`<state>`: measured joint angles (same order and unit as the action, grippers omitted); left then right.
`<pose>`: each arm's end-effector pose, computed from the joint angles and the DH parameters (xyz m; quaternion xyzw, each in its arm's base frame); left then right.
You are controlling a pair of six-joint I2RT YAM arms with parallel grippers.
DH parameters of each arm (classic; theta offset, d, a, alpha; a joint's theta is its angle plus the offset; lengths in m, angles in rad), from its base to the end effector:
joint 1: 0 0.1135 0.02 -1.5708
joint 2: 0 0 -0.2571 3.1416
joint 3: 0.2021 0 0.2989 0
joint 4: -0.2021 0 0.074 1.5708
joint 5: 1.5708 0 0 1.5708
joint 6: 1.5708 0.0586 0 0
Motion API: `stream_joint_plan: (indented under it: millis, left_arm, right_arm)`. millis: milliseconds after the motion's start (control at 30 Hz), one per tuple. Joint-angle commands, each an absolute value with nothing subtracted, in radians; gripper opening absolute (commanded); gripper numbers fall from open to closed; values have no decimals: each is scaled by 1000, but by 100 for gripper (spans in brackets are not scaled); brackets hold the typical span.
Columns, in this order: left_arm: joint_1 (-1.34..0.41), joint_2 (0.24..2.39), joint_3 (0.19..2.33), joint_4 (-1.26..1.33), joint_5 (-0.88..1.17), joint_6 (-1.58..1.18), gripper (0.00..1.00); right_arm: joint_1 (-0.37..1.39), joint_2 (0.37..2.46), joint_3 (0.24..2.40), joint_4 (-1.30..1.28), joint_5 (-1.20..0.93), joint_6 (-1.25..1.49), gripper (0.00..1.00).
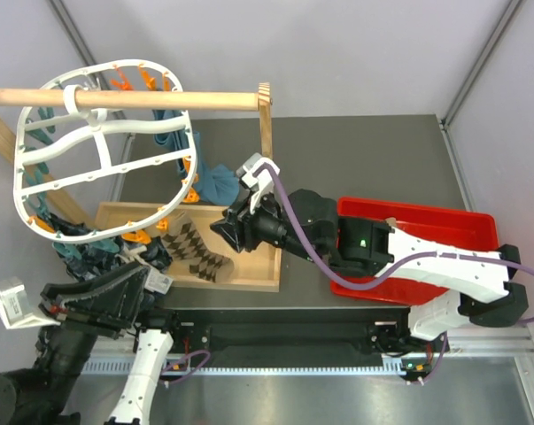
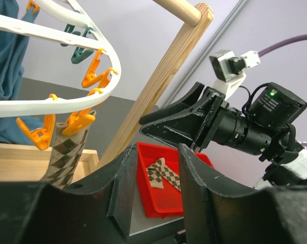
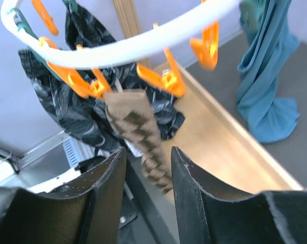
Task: Clip the socks to the hanger
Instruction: Open the clamp at the hanger.
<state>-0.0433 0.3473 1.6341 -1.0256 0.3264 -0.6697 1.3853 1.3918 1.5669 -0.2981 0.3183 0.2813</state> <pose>-0.0729 -0.0156 0.5323 -0.0625 0.6114 -0.3659 0.6989 0.0883 0.3709 0.4607 -0.2985 0.6849 0.4042 0.5276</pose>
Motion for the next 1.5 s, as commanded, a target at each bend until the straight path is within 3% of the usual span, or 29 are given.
stream_joint_plan:
  millis: [0, 133, 267, 533, 567, 767, 1100, 1467]
  left_arm:
    - [-46, 406, 1591, -937, 351, -721, 41]
    - [-46, 431, 1577, -897, 347, -735, 42]
    - [-46, 497, 1603, -897, 385, -727, 43]
    - [-46, 564, 1614, -873, 489, -736, 43]
    - [-46, 575, 1615, -873, 514, -736, 43]
    - [-46, 653, 1637, -906, 627, -719, 43]
    - [-46, 735, 1667, -946, 753, -718, 41]
    - [-46, 539, 1402, -638, 628, -989, 40]
  right_arm:
    - [1390, 1417, 1657, -212, 337, 141, 40]
    - [1388, 1450, 1658, -122, 336, 3, 43]
    - [1365, 1480, 1649, -83, 276, -138, 59]
    - [1269, 1468, 1565, -8, 23, -179, 70]
    - [1250, 1465, 1557, 20, 6, -181, 75]
    - [1190, 1448, 1463, 127, -146, -176, 71]
    - [1180, 1499, 1463, 190, -184, -183, 64]
    - [1173, 1545, 1486, 225, -192, -167, 57]
